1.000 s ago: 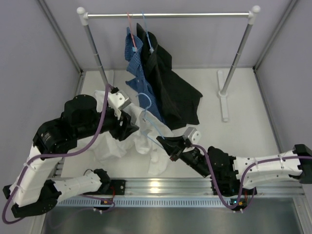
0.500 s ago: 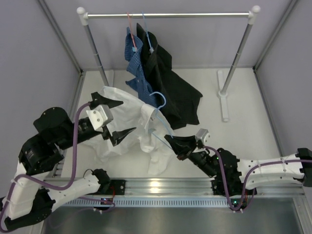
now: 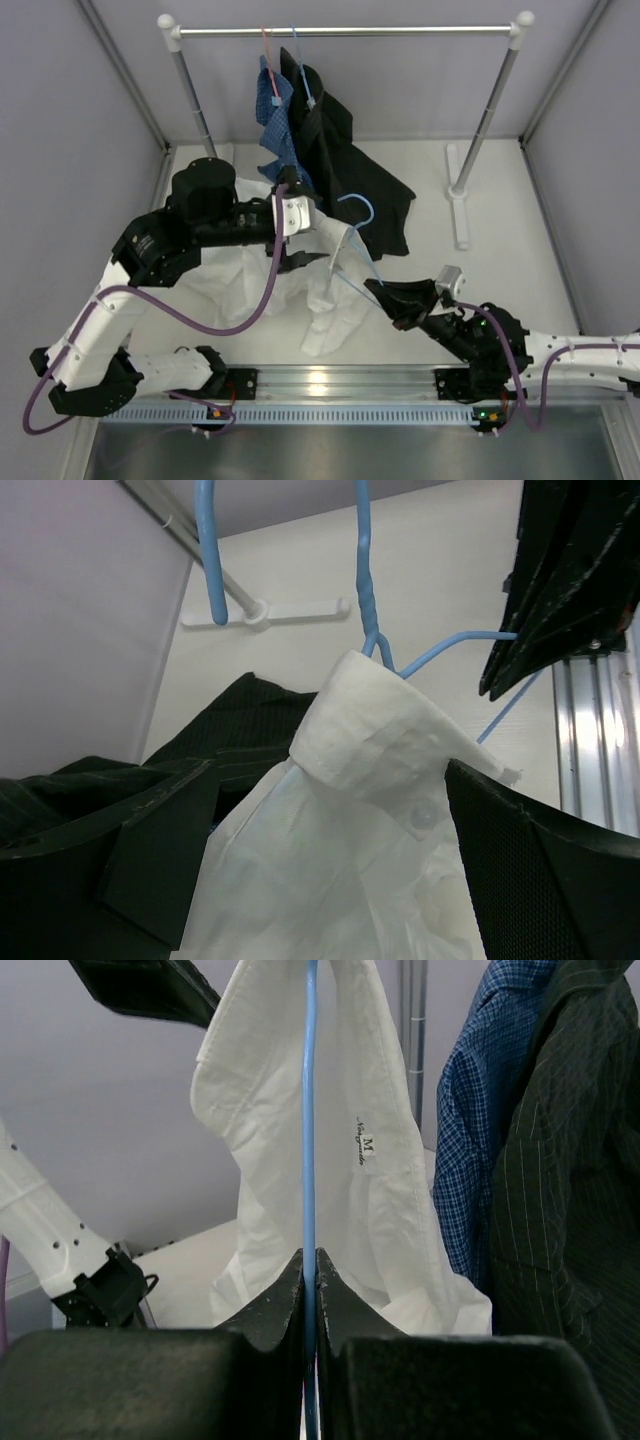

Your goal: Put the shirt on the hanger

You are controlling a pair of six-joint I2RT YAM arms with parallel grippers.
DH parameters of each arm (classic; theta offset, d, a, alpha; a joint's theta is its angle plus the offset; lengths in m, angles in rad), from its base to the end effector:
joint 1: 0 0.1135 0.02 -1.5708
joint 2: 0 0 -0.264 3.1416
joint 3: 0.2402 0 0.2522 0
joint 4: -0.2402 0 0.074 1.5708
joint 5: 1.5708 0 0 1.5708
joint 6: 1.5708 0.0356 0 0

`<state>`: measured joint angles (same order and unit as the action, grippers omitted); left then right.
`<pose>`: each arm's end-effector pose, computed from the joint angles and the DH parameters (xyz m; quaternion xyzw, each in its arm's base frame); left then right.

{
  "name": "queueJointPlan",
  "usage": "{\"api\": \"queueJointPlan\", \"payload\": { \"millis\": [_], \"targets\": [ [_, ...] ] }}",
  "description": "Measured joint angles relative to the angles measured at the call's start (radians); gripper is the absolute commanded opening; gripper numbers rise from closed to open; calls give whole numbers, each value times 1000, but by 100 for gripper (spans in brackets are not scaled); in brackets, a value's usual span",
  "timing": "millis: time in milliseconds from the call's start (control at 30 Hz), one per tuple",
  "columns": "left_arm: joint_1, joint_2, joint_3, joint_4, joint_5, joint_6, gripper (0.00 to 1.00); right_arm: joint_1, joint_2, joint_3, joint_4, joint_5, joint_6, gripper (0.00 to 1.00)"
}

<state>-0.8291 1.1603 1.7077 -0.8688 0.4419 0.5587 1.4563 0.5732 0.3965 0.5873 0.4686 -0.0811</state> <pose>0.1194 -0.1528 0.5008 0.6047 0.5264 -0.2531 0.5415 0.0328 0.1441 0.3149 -0.2310 0.5182 0.4180 0.7095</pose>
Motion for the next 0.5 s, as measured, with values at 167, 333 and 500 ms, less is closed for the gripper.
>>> {"api": "queueJointPlan", "payload": {
  "millis": [167, 333, 500],
  "targets": [
    [0, -3, 27, -29, 121, 1, 98, 0, -88, -19, -101, -38, -7, 0],
    [0, 18, 19, -63, 201, -11, 98, 0, -141, -23, -180, -85, -23, 0],
    [0, 39, -37, -93, 212, -22, 93, 0, -161, -23, -238, -141, -40, 0]
  ]
}}
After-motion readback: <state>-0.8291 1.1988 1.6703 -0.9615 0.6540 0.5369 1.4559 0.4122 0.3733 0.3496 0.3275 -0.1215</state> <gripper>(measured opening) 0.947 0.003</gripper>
